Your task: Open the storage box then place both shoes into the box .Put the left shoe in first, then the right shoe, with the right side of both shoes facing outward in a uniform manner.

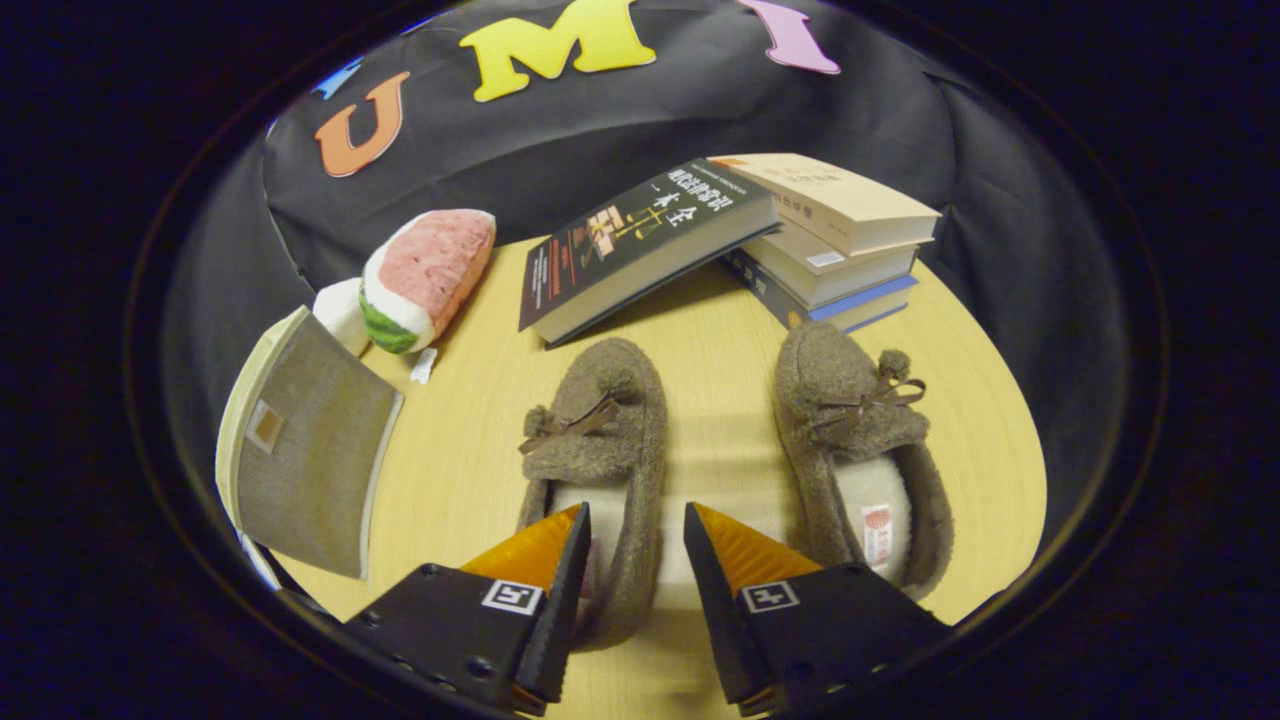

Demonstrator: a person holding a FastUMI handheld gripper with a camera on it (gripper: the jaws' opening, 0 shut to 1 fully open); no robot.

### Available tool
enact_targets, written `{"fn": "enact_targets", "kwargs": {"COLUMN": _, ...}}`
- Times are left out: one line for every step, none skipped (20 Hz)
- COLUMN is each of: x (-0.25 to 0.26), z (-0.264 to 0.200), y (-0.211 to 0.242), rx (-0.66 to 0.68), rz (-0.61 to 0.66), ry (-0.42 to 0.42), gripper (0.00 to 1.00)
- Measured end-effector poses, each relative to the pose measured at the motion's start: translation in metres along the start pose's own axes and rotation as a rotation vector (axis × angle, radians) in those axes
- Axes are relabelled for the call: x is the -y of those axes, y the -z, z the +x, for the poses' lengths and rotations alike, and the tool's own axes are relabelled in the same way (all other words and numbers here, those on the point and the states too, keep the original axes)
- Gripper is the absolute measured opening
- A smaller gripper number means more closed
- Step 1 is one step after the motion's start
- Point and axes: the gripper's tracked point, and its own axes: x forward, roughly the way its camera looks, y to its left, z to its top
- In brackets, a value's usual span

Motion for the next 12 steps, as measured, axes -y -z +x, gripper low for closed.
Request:
{"fn": "enact_targets", "kwargs": {"x": 0.001, "z": 0.004, "y": 0.001, "rx": -0.008, "rz": 0.003, "ry": 0.004, "gripper": 0.51}}
{"fn": "enact_targets", "kwargs": {"x": 0.001, "z": 0.009, "y": 0.002, "rx": -0.019, "rz": 0.007, "ry": 0.004, "gripper": 0.38}}
{"fn": "enact_targets", "kwargs": {"x": -0.001, "z": 0.011, "y": 0.004, "rx": -0.031, "rz": 0.018, "ry": -0.003, "gripper": 0.32}}
{"fn": "enact_targets", "kwargs": {"x": -0.001, "z": 0.012, "y": 0.006, "rx": -0.045, "rz": 0.029, "ry": 0.005, "gripper": 0.21}}
{"fn": "enact_targets", "kwargs": {"x": -0.001, "z": 0.014, "y": 0.005, "rx": -0.05, "rz": 0.04, "ry": 0.008, "gripper": 0.14}}
{"fn": "enact_targets", "kwargs": {"x": 0.0, "z": 0.014, "y": 0.004, "rx": -0.041, "rz": 0.057, "ry": 0.012, "gripper": 0.13}}
{"fn": "enact_targets", "kwargs": {"x": -0.002, "z": 0.013, "y": 0.005, "rx": -0.061, "rz": 0.074, "ry": 0.012, "gripper": 0.01}}
{"fn": "enact_targets", "kwargs": {"x": -0.001, "z": 0.012, "y": 0.005, "rx": -0.066, "rz": 0.099, "ry": 0.008, "gripper": 0.0}}
{"fn": "enact_targets", "kwargs": {"x": -0.003, "z": 0.01, "y": 0.004, "rx": -0.073, "rz": 0.136, "ry": -0.001, "gripper": 0.0}}
{"fn": "enact_targets", "kwargs": {"x": -0.005, "z": 0.007, "y": 0.004, "rx": -0.079, "rz": 0.176, "ry": -0.012, "gripper": 0.01}}
{"fn": "enact_targets", "kwargs": {"x": -0.007, "z": 0.003, "y": 0.003, "rx": -0.081, "rz": 0.207, "ry": -0.017, "gripper": 0.01}}
{"fn": "enact_targets", "kwargs": {"x": -0.009, "z": -0.003, "y": 0.001, "rx": -0.081, "rz": 0.229, "ry": -0.021, "gripper": 0.0}}
